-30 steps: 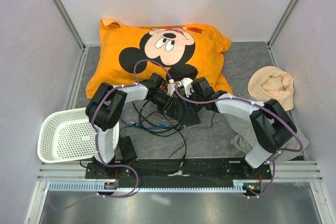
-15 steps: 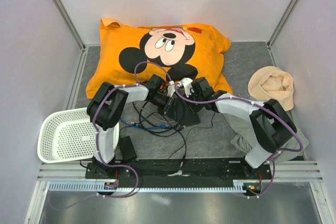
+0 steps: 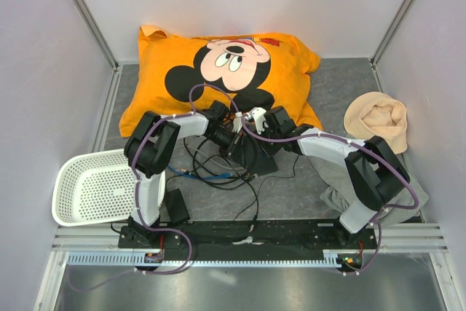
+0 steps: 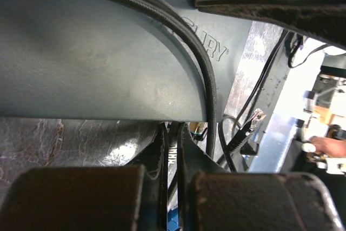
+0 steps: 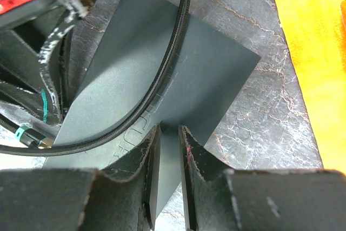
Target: Pull the plug from the switch port
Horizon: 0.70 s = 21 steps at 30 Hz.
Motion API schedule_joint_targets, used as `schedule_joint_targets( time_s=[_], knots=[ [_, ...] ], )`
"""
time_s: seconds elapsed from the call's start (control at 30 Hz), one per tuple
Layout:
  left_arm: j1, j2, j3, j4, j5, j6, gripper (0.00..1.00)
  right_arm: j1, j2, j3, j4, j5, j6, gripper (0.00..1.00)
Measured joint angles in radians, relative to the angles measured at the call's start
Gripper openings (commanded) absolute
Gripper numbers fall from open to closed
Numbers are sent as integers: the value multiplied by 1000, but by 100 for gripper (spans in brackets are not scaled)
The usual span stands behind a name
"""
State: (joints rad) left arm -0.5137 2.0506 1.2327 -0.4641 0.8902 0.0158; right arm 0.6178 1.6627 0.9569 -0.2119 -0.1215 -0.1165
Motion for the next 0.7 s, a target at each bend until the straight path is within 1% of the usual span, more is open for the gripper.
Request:
schedule_joint_targets(
  time_s=[0.17,0.3,0.4,0.53,0.7],
  knots=[
    [4,18,21,-33,10,2,2,0,0,0,0,0,0,28],
    [11,5,-15,8,27,2,2,0,0,0,0,0,0,28],
    [22,-6,-30,-4,24,3,1,0,0,0,1,-1,0,28],
    [29,-5,-16,-24,-14,6,2,0,0,0,1,-2,0,28],
    [48,13,67,-78,-80,23,2,0,-1,-1,1,-2,0,28]
  ],
)
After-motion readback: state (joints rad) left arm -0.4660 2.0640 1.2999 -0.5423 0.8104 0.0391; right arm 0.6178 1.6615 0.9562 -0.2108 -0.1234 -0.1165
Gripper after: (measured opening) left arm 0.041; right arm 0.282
